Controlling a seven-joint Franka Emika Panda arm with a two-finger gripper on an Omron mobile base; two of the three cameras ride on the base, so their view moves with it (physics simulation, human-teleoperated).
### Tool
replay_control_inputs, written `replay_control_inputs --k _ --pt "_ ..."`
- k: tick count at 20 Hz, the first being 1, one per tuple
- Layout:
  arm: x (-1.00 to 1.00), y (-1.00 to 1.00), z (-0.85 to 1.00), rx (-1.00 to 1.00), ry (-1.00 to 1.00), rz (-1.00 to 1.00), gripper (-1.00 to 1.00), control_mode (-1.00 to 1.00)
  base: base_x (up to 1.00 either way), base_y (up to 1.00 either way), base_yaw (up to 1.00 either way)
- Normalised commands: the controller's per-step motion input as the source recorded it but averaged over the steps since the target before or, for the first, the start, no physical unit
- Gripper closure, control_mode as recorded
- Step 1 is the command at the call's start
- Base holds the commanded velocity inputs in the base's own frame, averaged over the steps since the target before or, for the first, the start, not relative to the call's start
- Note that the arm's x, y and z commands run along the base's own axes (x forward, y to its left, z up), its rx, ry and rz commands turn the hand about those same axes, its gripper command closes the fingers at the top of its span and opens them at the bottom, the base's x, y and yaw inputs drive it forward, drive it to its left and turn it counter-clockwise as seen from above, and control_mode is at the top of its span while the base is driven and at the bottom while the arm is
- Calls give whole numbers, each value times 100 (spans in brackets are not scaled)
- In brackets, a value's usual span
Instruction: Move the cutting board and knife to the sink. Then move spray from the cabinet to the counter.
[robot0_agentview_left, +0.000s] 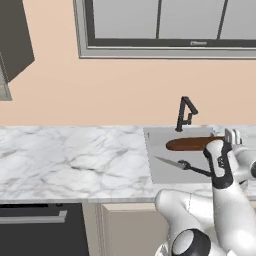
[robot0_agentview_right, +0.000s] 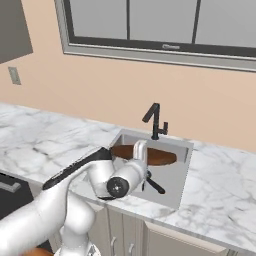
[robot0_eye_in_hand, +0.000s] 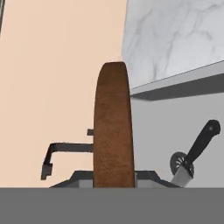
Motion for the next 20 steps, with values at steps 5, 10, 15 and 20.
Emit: replay_control_inputs --k 5,10,15,20 --pt "78 0 -15 0 40 0 100 -100 0 0 0" --pt "73 0 -20 0 26 0 100 -100 0 0 0" --pt "32 0 -9 1 -4 4 100 -100 0 0 0" --pt "0 0 -9 6 -9 6 100 -100 0 0 0"
